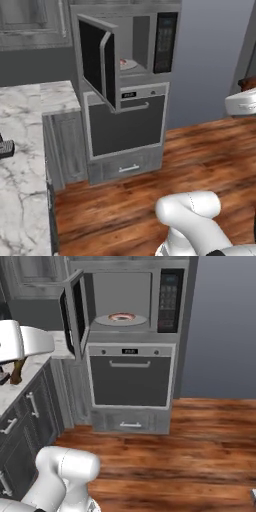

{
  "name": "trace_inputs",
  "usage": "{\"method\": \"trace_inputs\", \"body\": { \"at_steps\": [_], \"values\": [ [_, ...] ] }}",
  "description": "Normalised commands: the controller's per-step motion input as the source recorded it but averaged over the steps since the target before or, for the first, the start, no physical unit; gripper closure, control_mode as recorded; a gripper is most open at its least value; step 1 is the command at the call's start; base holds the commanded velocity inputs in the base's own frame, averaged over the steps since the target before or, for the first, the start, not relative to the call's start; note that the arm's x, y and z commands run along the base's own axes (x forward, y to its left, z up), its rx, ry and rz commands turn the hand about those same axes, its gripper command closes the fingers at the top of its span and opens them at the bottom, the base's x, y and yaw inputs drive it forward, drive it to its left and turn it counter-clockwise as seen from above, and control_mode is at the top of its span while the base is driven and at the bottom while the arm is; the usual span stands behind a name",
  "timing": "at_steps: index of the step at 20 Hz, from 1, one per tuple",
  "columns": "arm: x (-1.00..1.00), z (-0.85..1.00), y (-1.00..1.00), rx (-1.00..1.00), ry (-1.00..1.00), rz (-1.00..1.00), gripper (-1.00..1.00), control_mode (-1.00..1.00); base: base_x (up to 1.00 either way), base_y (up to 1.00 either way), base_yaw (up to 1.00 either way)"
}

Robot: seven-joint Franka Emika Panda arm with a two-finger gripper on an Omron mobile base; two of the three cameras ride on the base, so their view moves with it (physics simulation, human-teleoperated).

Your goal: Transport the chicken drumstick from the fridge to the microwave and turn on the microwave.

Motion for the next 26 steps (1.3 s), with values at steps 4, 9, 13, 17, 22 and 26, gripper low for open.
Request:
{"method": "trace_inputs", "body": {
  "at_steps": [4,9,13,17,22,26],
  "values": [
    [0.0,0.0,0.0,0.0,0.0,0.0,1.0,1.0,0.71,0.0,0.06],
    [0.0,0.0,0.0,0.0,0.0,0.0,1.0,1.0,0.64,-0.01,0.1],
    [0.0,0.0,0.0,0.0,0.0,0.0,1.0,1.0,0.52,-0.24,0.16],
    [0.0,0.0,0.0,0.0,0.0,0.0,1.0,1.0,0.26,-0.34,0.09],
    [0.0,0.0,0.0,0.0,0.0,0.0,1.0,1.0,0.09,-0.28,0.02],
    [0.0,0.0,0.0,0.0,0.0,0.0,1.0,1.0,0.17,-0.19,0.0]
  ]
}}
